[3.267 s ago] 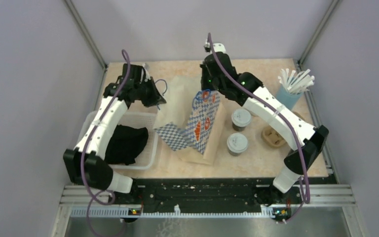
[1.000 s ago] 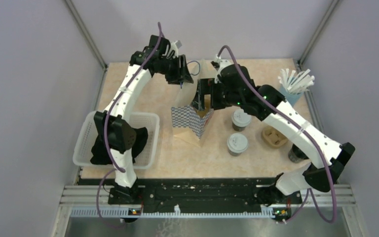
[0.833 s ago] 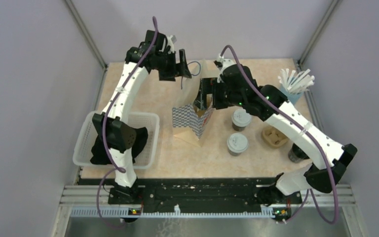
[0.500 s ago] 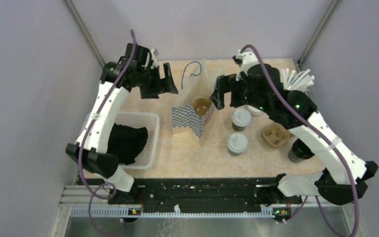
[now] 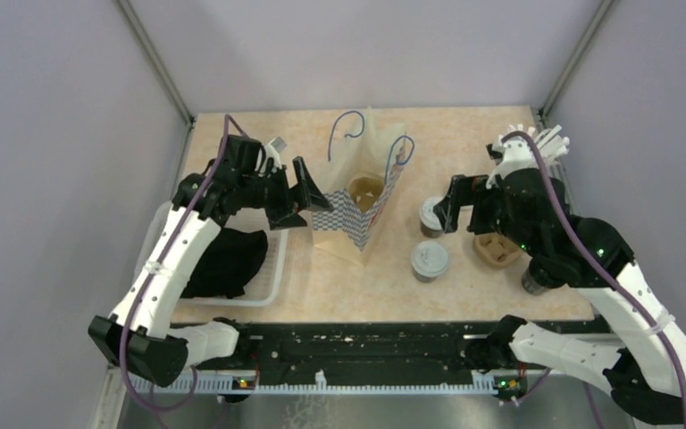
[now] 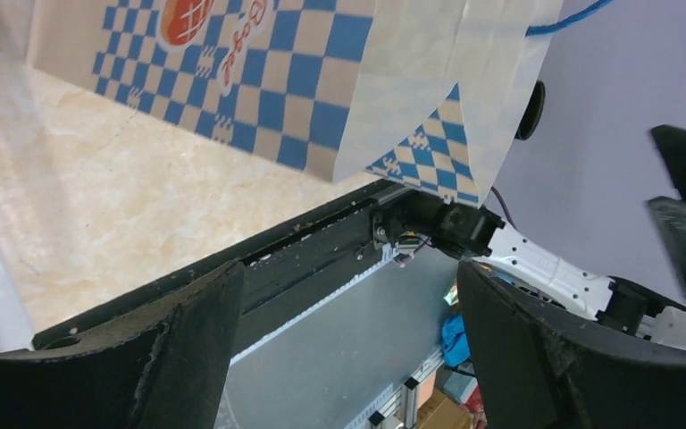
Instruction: Pack the takeout coffee
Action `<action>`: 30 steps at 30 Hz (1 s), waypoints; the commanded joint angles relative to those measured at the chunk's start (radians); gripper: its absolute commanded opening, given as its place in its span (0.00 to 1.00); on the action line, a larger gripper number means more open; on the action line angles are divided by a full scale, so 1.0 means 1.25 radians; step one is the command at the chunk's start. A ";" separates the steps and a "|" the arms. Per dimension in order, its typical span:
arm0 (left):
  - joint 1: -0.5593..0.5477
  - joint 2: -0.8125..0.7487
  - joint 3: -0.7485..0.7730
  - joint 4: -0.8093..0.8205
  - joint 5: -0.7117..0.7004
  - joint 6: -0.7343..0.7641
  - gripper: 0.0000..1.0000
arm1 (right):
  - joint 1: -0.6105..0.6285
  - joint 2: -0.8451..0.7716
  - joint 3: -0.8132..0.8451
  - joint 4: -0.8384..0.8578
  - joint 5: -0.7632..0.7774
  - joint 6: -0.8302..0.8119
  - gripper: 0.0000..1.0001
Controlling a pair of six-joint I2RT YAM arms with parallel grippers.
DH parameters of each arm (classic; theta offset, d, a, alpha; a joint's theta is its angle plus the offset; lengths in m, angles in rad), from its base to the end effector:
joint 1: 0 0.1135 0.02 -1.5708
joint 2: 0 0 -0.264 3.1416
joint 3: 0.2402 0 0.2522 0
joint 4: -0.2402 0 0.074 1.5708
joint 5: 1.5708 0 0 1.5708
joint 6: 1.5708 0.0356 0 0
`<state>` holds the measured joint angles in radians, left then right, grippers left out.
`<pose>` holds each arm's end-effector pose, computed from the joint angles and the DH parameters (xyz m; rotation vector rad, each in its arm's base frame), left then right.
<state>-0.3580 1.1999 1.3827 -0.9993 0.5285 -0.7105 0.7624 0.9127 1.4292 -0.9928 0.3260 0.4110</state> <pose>0.2054 -0.0960 0.3867 -0.1768 2.5412 -1.1007 0.1074 0.0868 0.4461 -0.1548 2.0383 0.4076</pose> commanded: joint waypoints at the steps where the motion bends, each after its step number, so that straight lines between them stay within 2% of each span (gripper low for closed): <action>1: -0.011 0.025 -0.022 0.175 0.041 -0.051 0.93 | -0.005 -0.026 -0.092 0.020 -0.017 0.071 0.99; 3: -0.011 0.075 -0.013 0.216 0.049 -0.040 0.92 | -0.005 -0.022 -0.113 0.044 -0.032 0.087 0.99; 8: 0.016 0.202 0.092 0.206 -0.058 0.039 0.90 | -0.005 0.002 -0.136 0.083 -0.054 0.103 0.99; 11: 0.025 0.264 0.185 0.225 -0.123 0.096 0.89 | -0.005 0.036 -0.114 0.051 -0.030 0.067 0.99; 15: 0.029 0.362 0.341 0.144 -0.192 0.154 0.91 | -0.007 0.097 -0.063 -0.027 -0.002 -0.012 0.99; 17: 0.028 0.380 0.382 0.105 -0.205 0.167 0.91 | -0.007 0.137 -0.050 -0.057 -0.020 -0.054 0.99; 19: 0.023 0.369 0.383 0.075 -0.216 0.172 0.91 | -0.007 0.166 -0.044 -0.079 -0.028 -0.078 0.99; 22: 0.005 0.311 0.321 0.069 -0.254 0.142 0.90 | -0.007 0.210 -0.051 -0.101 -0.032 -0.092 0.99; 26: -0.011 0.255 0.259 0.094 -0.276 0.097 0.90 | 0.000 0.296 -0.061 -0.139 -0.018 -0.034 0.99; 30: -0.047 0.277 0.270 0.094 -0.292 0.081 0.88 | 0.038 0.362 -0.099 -0.122 -0.003 0.039 0.99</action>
<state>-0.3790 1.5558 1.7111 -0.9009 0.2066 -0.5774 0.7727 1.3148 1.3281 -1.1316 0.2916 0.3737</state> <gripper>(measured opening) 0.887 0.986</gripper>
